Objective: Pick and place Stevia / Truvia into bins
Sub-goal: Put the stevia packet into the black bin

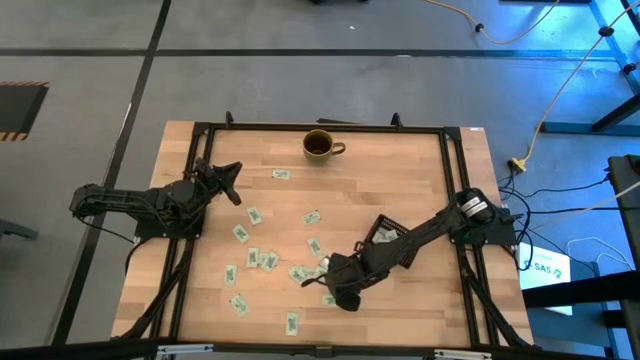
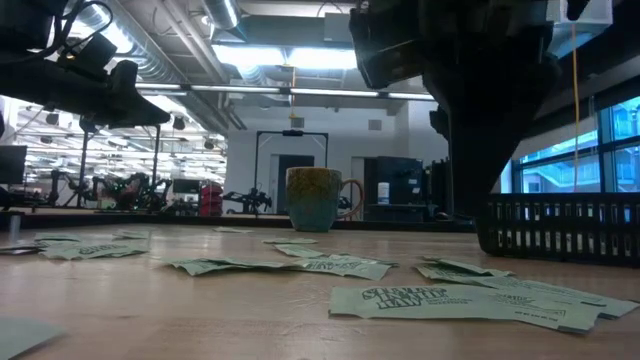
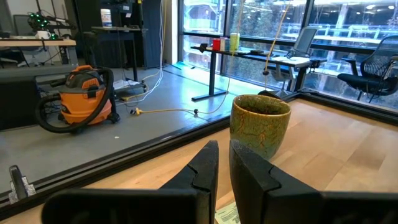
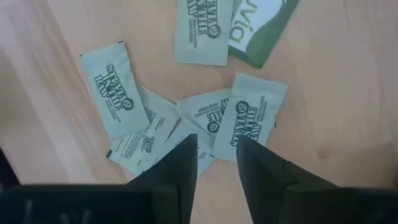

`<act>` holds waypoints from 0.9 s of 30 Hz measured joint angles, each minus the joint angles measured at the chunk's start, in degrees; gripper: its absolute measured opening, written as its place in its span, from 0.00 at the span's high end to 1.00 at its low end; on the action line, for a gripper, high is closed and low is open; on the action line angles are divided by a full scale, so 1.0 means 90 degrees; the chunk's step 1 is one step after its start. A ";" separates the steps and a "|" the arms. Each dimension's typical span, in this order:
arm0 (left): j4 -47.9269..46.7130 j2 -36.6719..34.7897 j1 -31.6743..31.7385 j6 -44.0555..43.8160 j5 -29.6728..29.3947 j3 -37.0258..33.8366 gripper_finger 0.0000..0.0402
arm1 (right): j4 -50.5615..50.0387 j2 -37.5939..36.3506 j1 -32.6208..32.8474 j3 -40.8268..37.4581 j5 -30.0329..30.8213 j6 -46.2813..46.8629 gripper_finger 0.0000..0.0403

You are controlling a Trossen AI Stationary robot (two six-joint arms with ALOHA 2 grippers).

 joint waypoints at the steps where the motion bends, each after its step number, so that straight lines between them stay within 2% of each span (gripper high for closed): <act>1: -0.0002 0.0000 0.0000 0.0001 0.0000 0.0000 0.92 | -0.0023 0.0000 0.0000 0.0000 0.0006 0.0130 0.71; 4: -0.0002 0.0001 0.0000 0.0000 0.0000 0.0000 0.92 | -0.0192 0.0000 0.0000 0.0000 0.0005 0.0618 0.72; 7: -0.0002 0.0001 0.0000 0.0000 0.0000 0.0000 0.92 | -0.0097 0.0000 0.0002 0.0000 0.0034 0.0681 0.72; 16: -0.0002 -0.0001 0.0000 0.0001 -0.0002 0.0000 0.92 | -0.0231 0.0191 -0.0199 0.0000 -0.0198 0.2560 0.72; 27: -0.0002 -0.0001 0.0000 0.0000 -0.0001 0.0000 0.92 | -0.0251 0.0639 -0.0219 0.0032 -0.0538 0.2676 0.72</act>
